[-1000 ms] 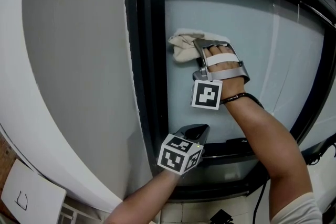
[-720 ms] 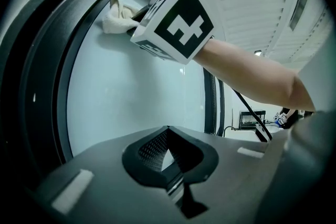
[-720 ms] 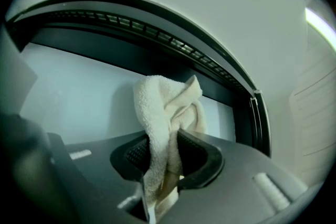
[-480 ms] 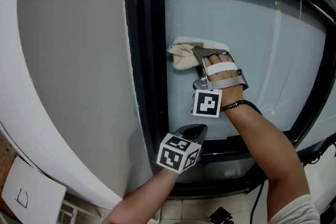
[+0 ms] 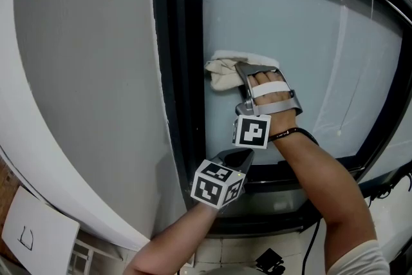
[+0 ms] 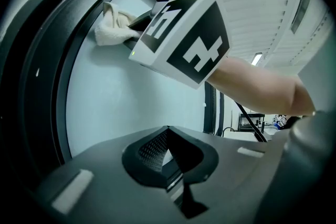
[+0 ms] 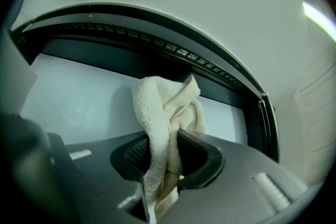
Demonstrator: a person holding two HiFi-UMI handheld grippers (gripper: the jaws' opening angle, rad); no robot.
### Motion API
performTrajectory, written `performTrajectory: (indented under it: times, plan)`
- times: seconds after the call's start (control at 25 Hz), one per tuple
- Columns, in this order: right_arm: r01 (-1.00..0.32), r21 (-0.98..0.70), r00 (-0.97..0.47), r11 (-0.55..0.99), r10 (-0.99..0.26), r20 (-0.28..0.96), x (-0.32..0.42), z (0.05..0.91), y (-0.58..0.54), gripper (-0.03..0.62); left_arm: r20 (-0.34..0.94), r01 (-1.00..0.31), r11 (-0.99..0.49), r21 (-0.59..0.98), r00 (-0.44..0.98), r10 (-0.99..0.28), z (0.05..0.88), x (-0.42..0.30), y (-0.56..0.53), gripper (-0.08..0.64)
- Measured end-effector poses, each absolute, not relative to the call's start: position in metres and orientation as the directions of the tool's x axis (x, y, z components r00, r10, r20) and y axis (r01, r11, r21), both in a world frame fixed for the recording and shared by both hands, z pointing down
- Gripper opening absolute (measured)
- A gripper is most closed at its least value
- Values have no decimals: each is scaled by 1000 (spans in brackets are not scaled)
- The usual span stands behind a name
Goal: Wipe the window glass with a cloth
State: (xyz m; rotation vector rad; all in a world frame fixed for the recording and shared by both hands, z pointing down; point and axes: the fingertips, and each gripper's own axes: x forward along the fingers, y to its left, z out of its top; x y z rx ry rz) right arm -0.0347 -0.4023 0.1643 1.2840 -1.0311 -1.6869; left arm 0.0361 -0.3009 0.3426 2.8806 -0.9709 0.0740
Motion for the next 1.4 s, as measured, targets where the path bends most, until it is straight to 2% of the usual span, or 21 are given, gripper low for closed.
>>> performTrajectory:
  times: [0.6, 0.8, 1.0, 1.4]
  plan:
    - [79, 940, -218, -332, -926, -308, -37, 207, -401, 109, 99, -624, -775, 101, 782, -616, 372, 35, -297, 17]
    - [117, 936, -215, -331, -929, -301, -33, 221, -402, 109, 105, -625, -771, 121, 780, -617, 382, 34, -293, 17]
    - [87, 951, -237, -297, -933, -270, -38, 237, -401, 110, 109, -638, -760, 123, 770, -628, 386, 29, -294, 17]
    - [116, 956, -230, -268, -944, -237, -35, 274, -401, 110, 129, -647, -751, 134, 763, -634, 407, 23, -285, 17]
